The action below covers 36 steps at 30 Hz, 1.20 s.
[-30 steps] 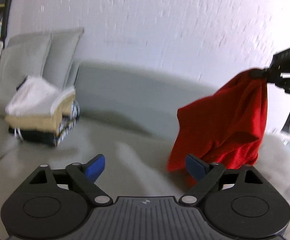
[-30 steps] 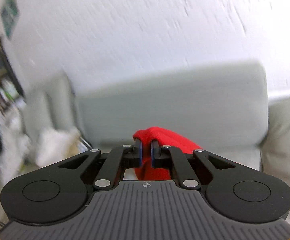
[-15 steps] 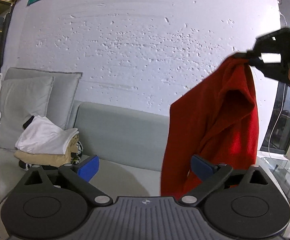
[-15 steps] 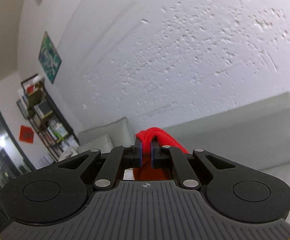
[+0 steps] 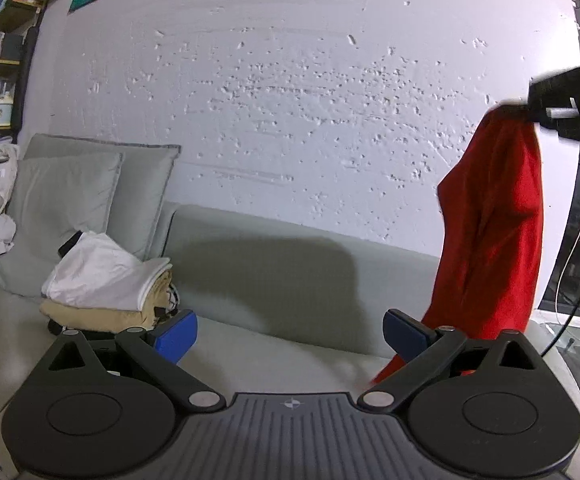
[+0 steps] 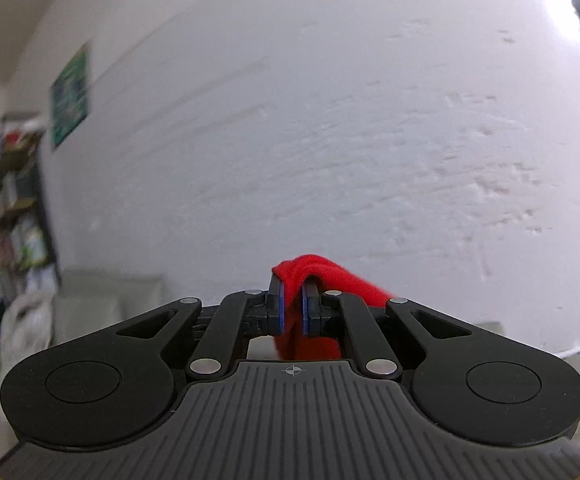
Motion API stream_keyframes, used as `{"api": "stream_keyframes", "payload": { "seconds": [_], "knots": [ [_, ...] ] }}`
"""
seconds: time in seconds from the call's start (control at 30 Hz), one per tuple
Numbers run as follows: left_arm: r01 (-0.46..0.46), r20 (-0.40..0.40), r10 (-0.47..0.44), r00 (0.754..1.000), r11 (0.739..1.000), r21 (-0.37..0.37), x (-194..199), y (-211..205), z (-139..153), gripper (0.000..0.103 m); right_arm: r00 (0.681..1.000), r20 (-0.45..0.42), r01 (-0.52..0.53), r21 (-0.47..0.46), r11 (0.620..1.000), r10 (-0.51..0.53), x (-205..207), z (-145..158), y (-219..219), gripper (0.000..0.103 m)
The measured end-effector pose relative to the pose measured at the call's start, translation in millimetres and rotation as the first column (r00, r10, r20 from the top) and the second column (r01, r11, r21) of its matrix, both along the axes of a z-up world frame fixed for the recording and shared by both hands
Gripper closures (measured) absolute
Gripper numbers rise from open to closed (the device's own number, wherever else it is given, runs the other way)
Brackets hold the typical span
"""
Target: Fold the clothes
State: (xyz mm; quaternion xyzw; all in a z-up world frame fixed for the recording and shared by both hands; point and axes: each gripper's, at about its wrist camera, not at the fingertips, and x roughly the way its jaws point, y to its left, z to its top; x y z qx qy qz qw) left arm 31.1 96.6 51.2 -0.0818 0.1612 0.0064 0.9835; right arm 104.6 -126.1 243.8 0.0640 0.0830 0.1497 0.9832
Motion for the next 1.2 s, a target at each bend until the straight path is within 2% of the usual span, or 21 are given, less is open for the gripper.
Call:
{"api": "stream_keyframes", "payload": {
  "seconds": [0.03,0.07,0.1,0.13,0.17,0.2,0.27,0.43,0.5,0.53,0.6,0.7,0.8,0.87,0.9,1.0,1.07,1.13,1.17,1.2],
  "knots": [
    [-0.004,-0.008,0.004,1.000,1.000,0.000,-2,1,-3,0.003,0.999,-0.025,-0.035,-0.022,0.999,0.035,-14,-23,10,0.094],
    [-0.008,-0.016,0.008,1.000,1.000,0.000,-4,3,-7,0.003,0.996,-0.053,-0.072,-0.041,0.997,0.070,-28,-49,19,0.082],
    [-0.009,-0.031,0.009,0.999,1.000,-0.002,-5,5,-12,0.003,0.991,-0.081,-0.110,-0.059,0.992,0.105,-42,-74,29,0.065],
    [-0.002,-0.062,0.001,0.998,1.000,-0.010,-7,7,-21,0.002,0.980,-0.137,-0.156,-0.059,0.986,0.147,-58,-105,35,0.053],
    [0.005,-0.092,-0.006,0.996,1.000,-0.019,-9,9,-30,0.002,0.953,-0.216,-0.226,-0.046,0.973,0.211,-79,-140,40,0.033],
    [0.011,-0.123,-0.014,0.992,1.000,-0.028,-11,11,-40,0.003,0.928,-0.281,-0.268,-0.040,0.963,0.247,-97,-168,42,0.032],
    [0.023,-0.181,-0.031,0.983,0.999,-0.049,-12,13,-56,0.003,0.866,-0.399,-0.340,-0.026,0.940,0.302,-130,-221,43,0.032],
    [0.042,-0.277,-0.066,0.959,0.995,-0.091,1,-1,-88,0.003,0.843,-0.502,-0.251,-0.049,0.967,0.193,-146,-259,10,0.031],
    [0.054,-0.300,-0.084,0.950,0.993,-0.107,9,-10,-96,0.003,0.840,-0.534,-0.146,-0.051,0.988,0.097,-129,-264,-12,0.032],
    [0.057,-0.313,-0.088,0.946,0.993,-0.107,13,-15,-101,0.004,0.831,-0.554,-0.095,-0.045,0.994,0.054,-118,-267,-23,0.032],
    [0.071,-0.344,-0.105,0.933,0.991,-0.111,22,-22,-109,0.009,0.801,-0.598,-0.010,-0.019,1.000,-0.003,-92,-281,-44,0.040],
    [0.091,-0.378,-0.129,0.917,0.989,-0.117,32,-31,-120,0.011,0.781,-0.625,0.045,0.030,0.999,-0.017,-60,-306,-64,0.046],
    [0.102,-0.390,-0.135,0.911,0.989,-0.105,37,-36,-125,0.011,0.772,-0.635,0.105,0.108,0.989,-0.012,-14,-322,-68,0.046],
    [0.094,-0.396,-0.124,0.910,0.991,-0.095,41,-37,-127,0.010,0.751,-0.660,0.169,0.158,0.973,-0.023,25,-333,-62,0.044],
    [0.091,-0.398,-0.121,0.910,0.991,-0.095,43,-36,-129,0.010,0.741,-0.670,0.189,0.155,0.970,-0.038,40,-339,-59,0.041],
    [0.082,-0.399,-0.109,0.910,0.993,-0.085,52,-35,-133,0.010,0.714,-0.695,0.241,0.133,0.961,-0.083,83,-356,-48,0.040],
    [0.076,-0.404,-0.101,0.909,0.994,-0.078,58,-34,-136,0.010,0.676,-0.732,0.287,0.155,0.945,-0.085,102,-369,-45,0.040],
    [0.070,-0.410,-0.097,0.907,0.994,-0.080,64,-33,-138,0.010,0.636,-0.766,0.344,0.177,0.922,-0.091,118,-381,-43,0.044],
    [0.068,-0.414,-0.096,0.905,0.994,-0.081,66,-33,-139,0.010,0.614,-0.782,0.383,0.170,0.908,-0.113,125,-387,-44,0.050],
    [0.065,-0.417,-0.094,0.904,0.994,-0.082,67,-32,-140,0.010,0.593,-0.794,0.415,0.156,0.896,-0.136,129,-391,-45,0.069]
  ]
}}
